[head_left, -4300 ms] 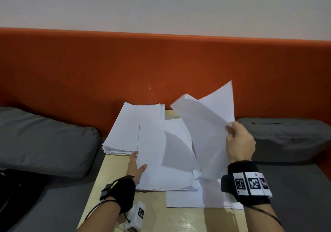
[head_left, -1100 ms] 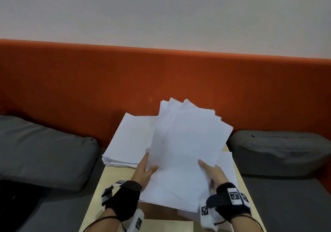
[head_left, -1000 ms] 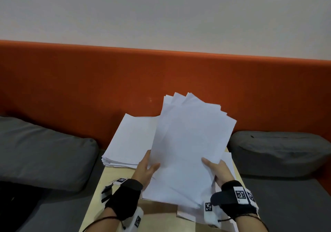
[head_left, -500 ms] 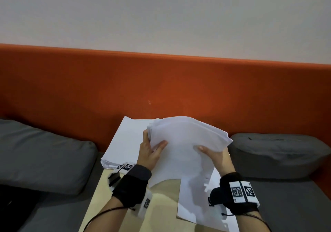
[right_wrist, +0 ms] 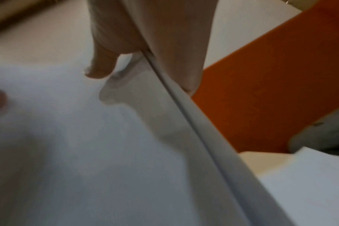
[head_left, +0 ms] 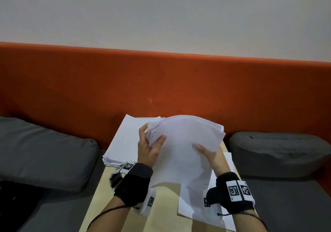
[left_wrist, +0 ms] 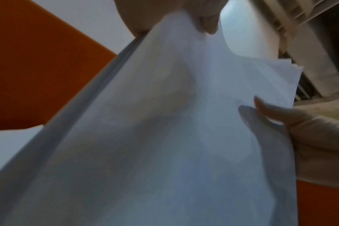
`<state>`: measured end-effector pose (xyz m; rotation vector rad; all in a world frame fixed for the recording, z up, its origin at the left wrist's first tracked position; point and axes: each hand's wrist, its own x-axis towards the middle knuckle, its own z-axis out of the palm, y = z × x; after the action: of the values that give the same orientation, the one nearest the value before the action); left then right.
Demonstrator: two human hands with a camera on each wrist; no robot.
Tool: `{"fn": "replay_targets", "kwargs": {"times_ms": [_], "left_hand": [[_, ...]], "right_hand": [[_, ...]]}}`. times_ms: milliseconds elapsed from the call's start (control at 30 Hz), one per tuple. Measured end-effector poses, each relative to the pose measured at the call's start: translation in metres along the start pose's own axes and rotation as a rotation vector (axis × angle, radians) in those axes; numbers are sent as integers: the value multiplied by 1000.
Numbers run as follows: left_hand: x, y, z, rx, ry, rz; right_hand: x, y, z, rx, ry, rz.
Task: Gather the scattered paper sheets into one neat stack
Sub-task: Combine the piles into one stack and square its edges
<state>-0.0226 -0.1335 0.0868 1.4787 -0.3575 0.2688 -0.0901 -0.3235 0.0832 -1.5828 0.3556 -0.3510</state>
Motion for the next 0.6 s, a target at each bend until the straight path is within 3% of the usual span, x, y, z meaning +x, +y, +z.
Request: {"fn": "replay_targets", "kwargs": {"times_ms": [133,267,400,533,600], "left_hand": [[-20,-27,-5,72,-101,-280],[-42,-71,-15,70,-185,-395],[-50,-110,-21,97,-163,-542],[-53,-145,-32,378,-176,-677],[-53,-153,-36,464,-201,-752]], "right_hand": [[-2,24,3,21,118,117],[-1,27,0,117,221,110],[13,48,-10,-198,211,117],[19,83,-32,-850,160,575],[5,93,-40,-1059,159,777]]}}
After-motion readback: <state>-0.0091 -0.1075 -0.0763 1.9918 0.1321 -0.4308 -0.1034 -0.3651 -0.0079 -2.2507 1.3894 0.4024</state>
